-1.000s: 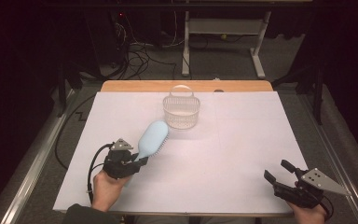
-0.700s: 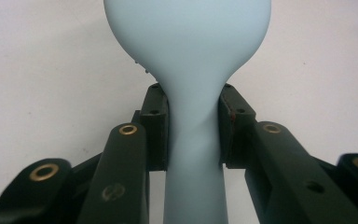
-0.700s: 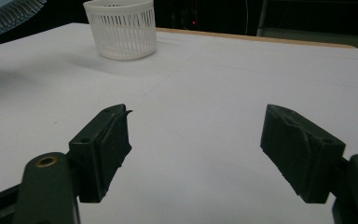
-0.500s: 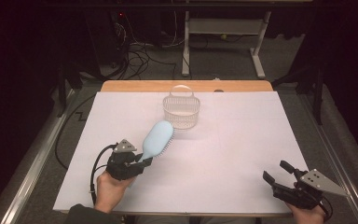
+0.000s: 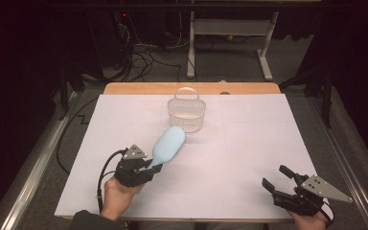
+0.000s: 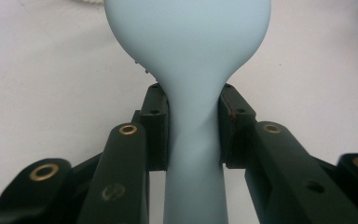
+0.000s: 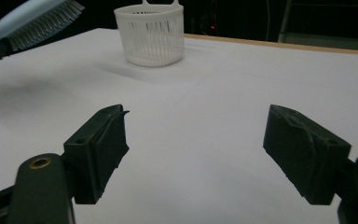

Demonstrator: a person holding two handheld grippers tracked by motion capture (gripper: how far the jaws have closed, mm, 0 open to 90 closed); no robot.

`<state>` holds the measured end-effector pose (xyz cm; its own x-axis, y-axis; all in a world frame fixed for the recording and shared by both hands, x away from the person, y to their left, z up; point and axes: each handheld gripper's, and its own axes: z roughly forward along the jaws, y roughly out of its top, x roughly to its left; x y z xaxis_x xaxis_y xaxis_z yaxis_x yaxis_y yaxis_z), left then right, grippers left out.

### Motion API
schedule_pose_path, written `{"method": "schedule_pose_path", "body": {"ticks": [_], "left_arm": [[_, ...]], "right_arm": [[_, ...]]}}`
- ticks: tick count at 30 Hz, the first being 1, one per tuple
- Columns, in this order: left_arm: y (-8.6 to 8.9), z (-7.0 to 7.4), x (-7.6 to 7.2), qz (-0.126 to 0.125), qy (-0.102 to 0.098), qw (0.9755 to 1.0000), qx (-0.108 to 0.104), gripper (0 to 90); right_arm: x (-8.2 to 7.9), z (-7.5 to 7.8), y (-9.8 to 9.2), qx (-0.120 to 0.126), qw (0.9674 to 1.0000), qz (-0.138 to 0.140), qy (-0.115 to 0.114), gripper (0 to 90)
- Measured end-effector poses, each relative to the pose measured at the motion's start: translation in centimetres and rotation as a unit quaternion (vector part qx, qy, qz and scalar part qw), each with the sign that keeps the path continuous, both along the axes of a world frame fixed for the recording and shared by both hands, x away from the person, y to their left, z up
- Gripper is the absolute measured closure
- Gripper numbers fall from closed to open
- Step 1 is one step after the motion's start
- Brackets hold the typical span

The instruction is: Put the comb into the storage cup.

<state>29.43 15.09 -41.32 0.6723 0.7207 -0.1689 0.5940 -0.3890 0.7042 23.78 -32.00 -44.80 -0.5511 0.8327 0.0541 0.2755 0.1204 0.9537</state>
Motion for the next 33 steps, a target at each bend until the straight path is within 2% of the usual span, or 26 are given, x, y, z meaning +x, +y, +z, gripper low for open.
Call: {"method": "schedule_pose_path", "body": {"ticks": [13, 21, 25, 33], "left_arm": [[-1.7, 0.1, -0.4, -0.023, -0.011, 0.9997, -0.008, 67.0], [-2.9, 0.1, -0.8, -0.04, -0.018, 0.999, -0.005, 67.0], [-3.6, 0.1, -1.0, -0.051, -0.02, 0.9985, -0.006, 67.0], [-4.3, 0.1, -1.3, -0.061, -0.023, 0.9978, -0.01, 67.0]], "right_arm": [[0.4, 0.0, 2.4, 0.007, 0.9992, 0.038, 0.007, 19.5], [1.0, -0.1, 4.7, 0.016, 0.998, 0.06, 0.007, 17.2], [1.3, -0.2, 6.0, 0.019, 0.9969, 0.076, 0.011, 16.9], [2.2, -0.7, 9.0, 0.013, 0.9921, 0.119, 0.038, 16.8]]}}
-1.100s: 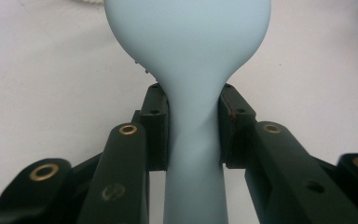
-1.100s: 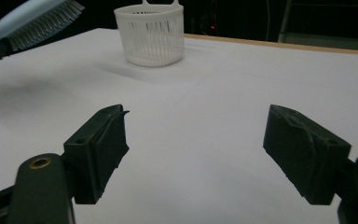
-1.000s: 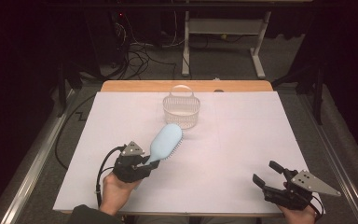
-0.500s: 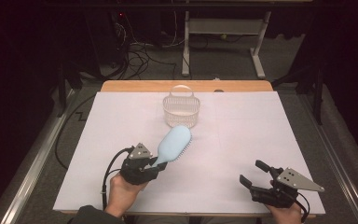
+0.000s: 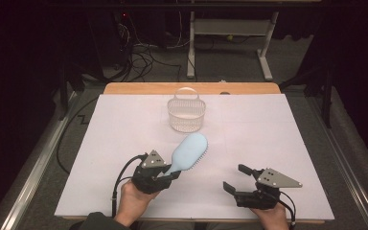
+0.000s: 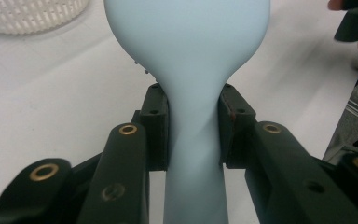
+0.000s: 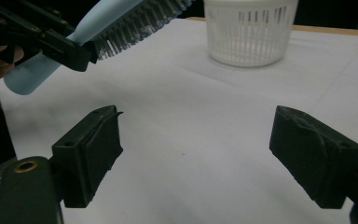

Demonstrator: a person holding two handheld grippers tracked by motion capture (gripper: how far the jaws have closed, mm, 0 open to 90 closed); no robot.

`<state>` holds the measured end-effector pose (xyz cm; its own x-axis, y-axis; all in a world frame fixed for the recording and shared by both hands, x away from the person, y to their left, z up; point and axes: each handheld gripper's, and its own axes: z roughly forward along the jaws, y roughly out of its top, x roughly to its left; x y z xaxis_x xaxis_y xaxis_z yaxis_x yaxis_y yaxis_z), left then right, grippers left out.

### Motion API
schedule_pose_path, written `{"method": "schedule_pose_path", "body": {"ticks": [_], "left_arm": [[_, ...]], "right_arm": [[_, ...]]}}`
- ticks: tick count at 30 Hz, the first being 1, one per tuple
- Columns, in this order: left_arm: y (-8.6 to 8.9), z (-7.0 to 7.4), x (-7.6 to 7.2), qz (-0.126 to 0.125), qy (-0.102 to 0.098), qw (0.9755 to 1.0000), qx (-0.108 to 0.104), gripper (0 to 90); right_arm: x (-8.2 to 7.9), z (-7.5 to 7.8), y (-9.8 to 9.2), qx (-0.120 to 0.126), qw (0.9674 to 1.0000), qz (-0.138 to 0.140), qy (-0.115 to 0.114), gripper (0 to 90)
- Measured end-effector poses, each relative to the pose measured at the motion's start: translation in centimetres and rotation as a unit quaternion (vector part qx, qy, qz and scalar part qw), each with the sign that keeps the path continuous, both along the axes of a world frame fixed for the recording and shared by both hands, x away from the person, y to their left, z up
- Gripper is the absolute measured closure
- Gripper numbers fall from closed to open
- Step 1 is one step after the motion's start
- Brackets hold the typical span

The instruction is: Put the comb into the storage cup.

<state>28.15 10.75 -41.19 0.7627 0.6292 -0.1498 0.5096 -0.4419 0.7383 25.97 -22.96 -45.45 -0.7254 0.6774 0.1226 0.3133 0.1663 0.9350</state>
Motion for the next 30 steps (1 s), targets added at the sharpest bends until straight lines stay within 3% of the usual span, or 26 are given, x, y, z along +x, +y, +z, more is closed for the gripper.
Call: {"method": "schedule_pose_path", "body": {"ticks": [4, 9, 30], "left_arm": [[-0.4, -0.1, -0.1, -0.006, 0.001, 1.0, 0.0, 67.0], [-1.0, -0.1, -0.2, -0.012, -0.004, 0.9999, -0.004, 67.0], [-3.8, -0.8, -0.5, -0.046, 0.001, 0.9989, 0.007, 66.8]], "right_arm": [[0.4, -0.2, 1.2, 0.0, 0.9998, 0.017, 0.009, 16.9], [0.8, -0.3, 2.1, 0.023, 0.9989, 0.034, 0.022, 17.7], [2.1, 0.3, 3.9, 0.057, 0.9954, 0.056, 0.053, 18.2]]}}
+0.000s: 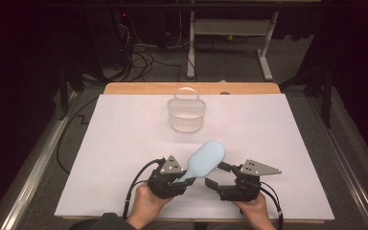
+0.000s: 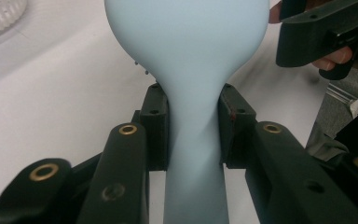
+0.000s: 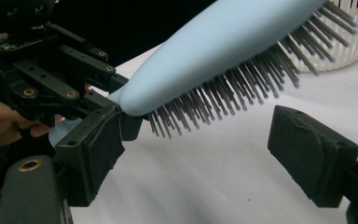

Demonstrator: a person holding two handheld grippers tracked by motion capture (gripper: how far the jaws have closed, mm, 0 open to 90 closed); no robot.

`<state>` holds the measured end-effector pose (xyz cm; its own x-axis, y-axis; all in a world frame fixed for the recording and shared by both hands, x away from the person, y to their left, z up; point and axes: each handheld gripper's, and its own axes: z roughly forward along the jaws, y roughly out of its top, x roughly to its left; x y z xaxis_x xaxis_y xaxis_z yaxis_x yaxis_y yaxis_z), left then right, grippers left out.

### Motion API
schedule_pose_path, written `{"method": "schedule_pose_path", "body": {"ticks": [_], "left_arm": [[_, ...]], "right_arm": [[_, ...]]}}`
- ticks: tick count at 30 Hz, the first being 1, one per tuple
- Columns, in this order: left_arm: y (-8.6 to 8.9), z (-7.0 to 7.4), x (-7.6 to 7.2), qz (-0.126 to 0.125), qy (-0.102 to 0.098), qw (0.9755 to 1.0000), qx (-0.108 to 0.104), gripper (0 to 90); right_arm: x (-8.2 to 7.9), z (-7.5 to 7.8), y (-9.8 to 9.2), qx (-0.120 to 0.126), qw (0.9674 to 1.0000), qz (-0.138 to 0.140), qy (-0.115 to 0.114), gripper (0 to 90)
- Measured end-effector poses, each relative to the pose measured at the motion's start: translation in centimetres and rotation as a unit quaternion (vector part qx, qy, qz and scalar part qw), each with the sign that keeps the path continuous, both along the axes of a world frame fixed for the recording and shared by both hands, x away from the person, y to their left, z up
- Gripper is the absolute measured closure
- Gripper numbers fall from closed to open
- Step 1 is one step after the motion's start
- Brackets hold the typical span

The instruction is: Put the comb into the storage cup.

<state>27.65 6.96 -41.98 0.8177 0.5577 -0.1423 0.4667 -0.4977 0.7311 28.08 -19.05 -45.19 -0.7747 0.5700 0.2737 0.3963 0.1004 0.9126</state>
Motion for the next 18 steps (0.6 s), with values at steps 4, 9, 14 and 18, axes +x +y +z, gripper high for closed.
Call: {"method": "schedule_pose_path", "body": {"ticks": [4, 9, 14, 18], "left_arm": [[-0.4, 0.0, 0.0, -0.004, 0.0, 1.0, 0.0, 66.8], [-0.9, -0.1, 0.0, -0.013, 0.001, 0.9999, 0.003, 66.8], [-1.0, -0.1, 0.1, -0.014, 0.003, 0.9999, 0.004, 66.7], [-1.3, 0.0, 0.0, -0.017, 0.001, 0.9998, 0.004, 66.7]], "right_arm": [[0.2, 0.1, 0.2, 0.005, 0.9999, 0.001, 0.011, 18.2], [0.5, 0.2, 0.5, 0.009, 0.9998, -0.001, 0.016, 18.0], [0.8, 0.1, 0.6, 0.015, 0.9996, -0.002, 0.026, 18.5], [0.8, 0.2, 0.8, 0.02, 0.9995, -0.004, 0.026, 18.5]]}}
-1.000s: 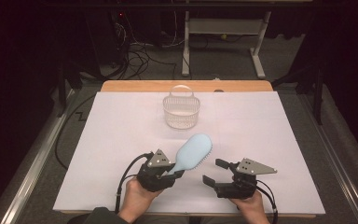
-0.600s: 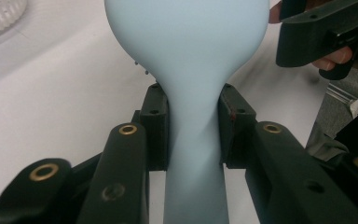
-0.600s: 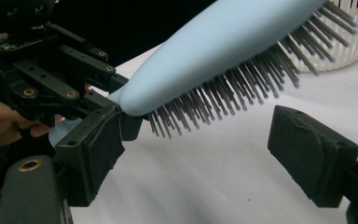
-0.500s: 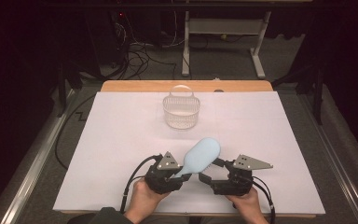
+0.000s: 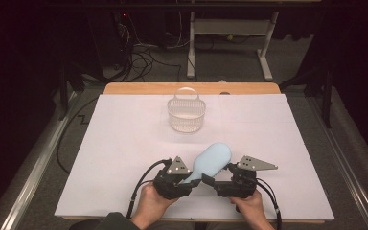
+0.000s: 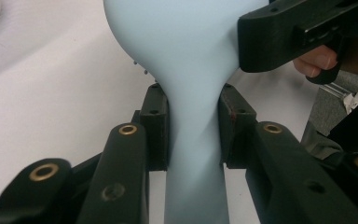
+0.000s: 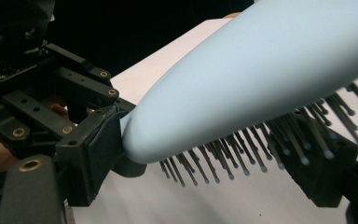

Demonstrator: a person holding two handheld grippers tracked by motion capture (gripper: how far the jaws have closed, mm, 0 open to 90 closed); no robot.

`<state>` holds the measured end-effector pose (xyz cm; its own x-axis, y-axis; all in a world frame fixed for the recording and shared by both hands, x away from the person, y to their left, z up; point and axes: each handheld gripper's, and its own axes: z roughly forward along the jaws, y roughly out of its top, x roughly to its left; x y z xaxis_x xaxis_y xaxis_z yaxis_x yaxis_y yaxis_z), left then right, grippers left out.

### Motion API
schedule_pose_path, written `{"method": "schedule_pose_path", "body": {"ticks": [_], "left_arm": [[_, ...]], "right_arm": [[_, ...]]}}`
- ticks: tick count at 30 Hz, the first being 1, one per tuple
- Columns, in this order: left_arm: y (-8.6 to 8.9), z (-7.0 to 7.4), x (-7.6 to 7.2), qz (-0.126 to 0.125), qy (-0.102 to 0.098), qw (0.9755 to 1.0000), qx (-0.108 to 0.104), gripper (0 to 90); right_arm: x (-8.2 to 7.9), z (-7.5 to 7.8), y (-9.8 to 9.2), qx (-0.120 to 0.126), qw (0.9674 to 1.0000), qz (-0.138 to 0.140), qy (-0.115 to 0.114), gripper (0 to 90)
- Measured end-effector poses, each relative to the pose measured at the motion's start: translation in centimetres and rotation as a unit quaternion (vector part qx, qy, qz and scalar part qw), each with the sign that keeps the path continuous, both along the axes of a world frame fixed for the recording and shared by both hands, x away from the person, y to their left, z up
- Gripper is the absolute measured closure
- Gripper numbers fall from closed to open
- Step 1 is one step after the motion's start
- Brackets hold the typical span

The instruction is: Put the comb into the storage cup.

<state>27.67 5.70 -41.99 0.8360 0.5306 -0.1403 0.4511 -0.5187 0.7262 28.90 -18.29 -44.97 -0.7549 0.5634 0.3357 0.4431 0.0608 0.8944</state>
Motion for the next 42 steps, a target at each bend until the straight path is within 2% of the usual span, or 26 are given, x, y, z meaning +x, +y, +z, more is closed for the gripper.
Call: {"method": "schedule_pose_path", "body": {"ticks": [13, 23, 29, 35, 42], "left_arm": [[-0.4, 0.3, -0.2, -0.005, -0.006, 1.0, 0.002, 66.6], [-0.4, 0.4, -0.2, -0.006, -0.005, 1.0, 0.004, 66.6], [-0.3, 0.4, -0.2, -0.009, -0.005, 0.9999, 0.002, 66.6], [-0.2, 1.0, -0.4, -0.011, -0.013, 0.9998, -0.006, 66.6], [-0.1, 1.0, -0.3, -0.014, -0.013, 0.9998, -0.006, 66.3]], "right_arm": [[0.4, 0.7, 0.1, 0.015, 0.9995, 0.003, 0.026, 25.5], [0.9, 1.7, -0.1, 0.025, 0.9986, 0.022, 0.042, 36.3], [1.1, 2.0, -0.3, 0.041, 0.9964, 0.04, 0.063, 45.1], [1.0, 3.2, -0.3, 0.043, 0.9954, 0.053, 0.068, 50.3], [1.0, 3.3, -0.2, 0.049, 0.9938, 0.065, 0.076, 54.7]]}}
